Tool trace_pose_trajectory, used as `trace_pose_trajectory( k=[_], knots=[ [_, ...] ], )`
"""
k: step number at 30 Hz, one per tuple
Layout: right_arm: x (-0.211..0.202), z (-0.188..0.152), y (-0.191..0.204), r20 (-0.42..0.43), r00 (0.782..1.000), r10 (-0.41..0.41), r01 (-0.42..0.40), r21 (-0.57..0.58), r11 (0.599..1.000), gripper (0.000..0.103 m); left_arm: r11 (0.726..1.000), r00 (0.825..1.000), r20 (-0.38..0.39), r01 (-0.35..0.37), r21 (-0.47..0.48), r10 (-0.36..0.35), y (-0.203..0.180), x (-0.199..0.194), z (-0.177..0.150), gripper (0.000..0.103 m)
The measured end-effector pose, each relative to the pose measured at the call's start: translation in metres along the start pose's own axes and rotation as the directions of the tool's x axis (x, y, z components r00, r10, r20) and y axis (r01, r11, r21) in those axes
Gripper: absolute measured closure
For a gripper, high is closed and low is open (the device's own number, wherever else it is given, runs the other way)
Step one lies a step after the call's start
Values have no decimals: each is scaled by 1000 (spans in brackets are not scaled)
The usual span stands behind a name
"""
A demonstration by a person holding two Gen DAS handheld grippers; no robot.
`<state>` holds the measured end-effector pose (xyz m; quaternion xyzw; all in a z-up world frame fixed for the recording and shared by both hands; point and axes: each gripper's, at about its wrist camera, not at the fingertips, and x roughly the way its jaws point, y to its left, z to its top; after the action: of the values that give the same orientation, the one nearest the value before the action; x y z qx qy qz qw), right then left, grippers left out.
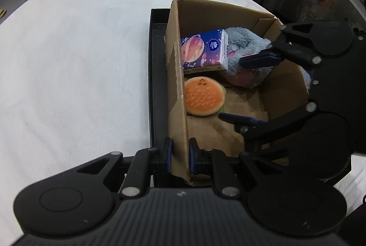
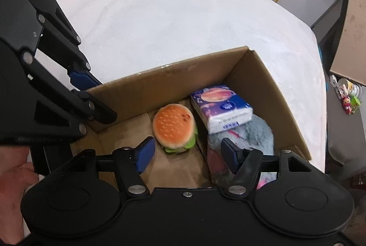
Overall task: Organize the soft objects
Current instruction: 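Carry the burger plush with the right tool over the box and release, then move the right tool to the blue denim plush and grasp it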
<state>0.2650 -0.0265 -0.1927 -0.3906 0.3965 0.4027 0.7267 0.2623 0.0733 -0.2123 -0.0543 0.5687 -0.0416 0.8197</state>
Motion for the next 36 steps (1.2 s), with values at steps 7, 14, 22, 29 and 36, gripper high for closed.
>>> trace_pose_trajectory(
  k=[7,14,22,29,36],
  knots=[
    [-33,-16,-6,47,999,-17,14,77,997,31,999,999,8,-41,30,41,-9,0,0,88],
    [-62,-37,-17,65,996,-58,47,162,986,18,993,996,19,-91,70,90,-21,-7,0,82],
    [-74,-70,-35,62,994,-94,75,267,961,8,987,993,35,-119,109,116,-38,-11,1,52],
    [-72,-102,-43,17,993,-117,104,350,931,8,980,988,43,-154,129,149,-51,-12,5,45],
    [-68,-133,-50,12,991,-135,116,439,891,4,974,984,40,-178,143,174,-61,-9,7,41]
  ],
)
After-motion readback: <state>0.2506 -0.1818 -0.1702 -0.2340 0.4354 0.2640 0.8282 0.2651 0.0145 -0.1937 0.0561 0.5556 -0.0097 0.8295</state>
